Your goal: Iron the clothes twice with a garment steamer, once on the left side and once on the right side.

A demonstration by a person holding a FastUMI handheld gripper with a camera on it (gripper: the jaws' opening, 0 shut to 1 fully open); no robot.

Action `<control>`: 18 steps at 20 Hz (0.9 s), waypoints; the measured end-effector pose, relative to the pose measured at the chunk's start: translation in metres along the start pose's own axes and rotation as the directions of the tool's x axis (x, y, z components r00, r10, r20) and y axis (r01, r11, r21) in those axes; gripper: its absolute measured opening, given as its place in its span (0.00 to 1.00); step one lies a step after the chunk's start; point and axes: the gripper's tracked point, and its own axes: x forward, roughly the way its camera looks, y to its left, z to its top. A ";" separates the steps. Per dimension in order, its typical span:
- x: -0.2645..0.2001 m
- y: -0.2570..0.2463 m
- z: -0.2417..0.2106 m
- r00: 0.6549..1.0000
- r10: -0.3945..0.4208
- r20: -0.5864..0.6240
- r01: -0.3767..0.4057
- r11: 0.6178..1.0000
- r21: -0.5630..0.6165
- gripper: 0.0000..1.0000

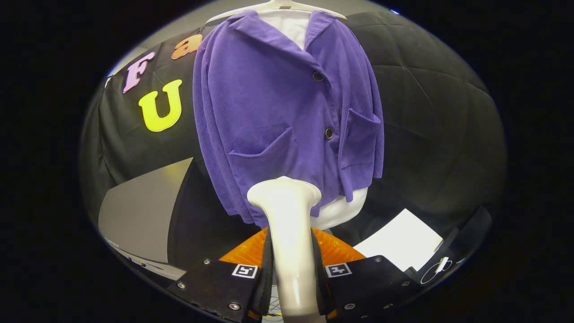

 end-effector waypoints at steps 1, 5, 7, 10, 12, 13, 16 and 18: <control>-0.004 -0.004 0.007 1.000 0.004 0.010 -0.004 1.000 0.004 0.40; -0.026 -0.022 0.043 0.997 0.034 0.063 -0.036 0.999 0.031 0.40; -0.034 -0.024 0.063 0.994 0.058 0.092 -0.061 0.998 0.028 0.40; -0.047 -0.025 0.106 0.986 0.063 0.155 -0.068 0.997 0.028 0.40; -0.056 -0.029 0.136 0.974 0.069 0.215 -0.079 0.996 0.038 0.40; -0.061 -0.032 0.149 0.967 0.066 0.246 -0.080 0.996 0.045 0.40; -0.068 -0.039 0.189 0.945 0.018 0.327 -0.033 0.999 0.040 0.40; -0.073 -0.044 0.215 0.928 -0.007 0.373 -0.012 0.999 0.049 0.40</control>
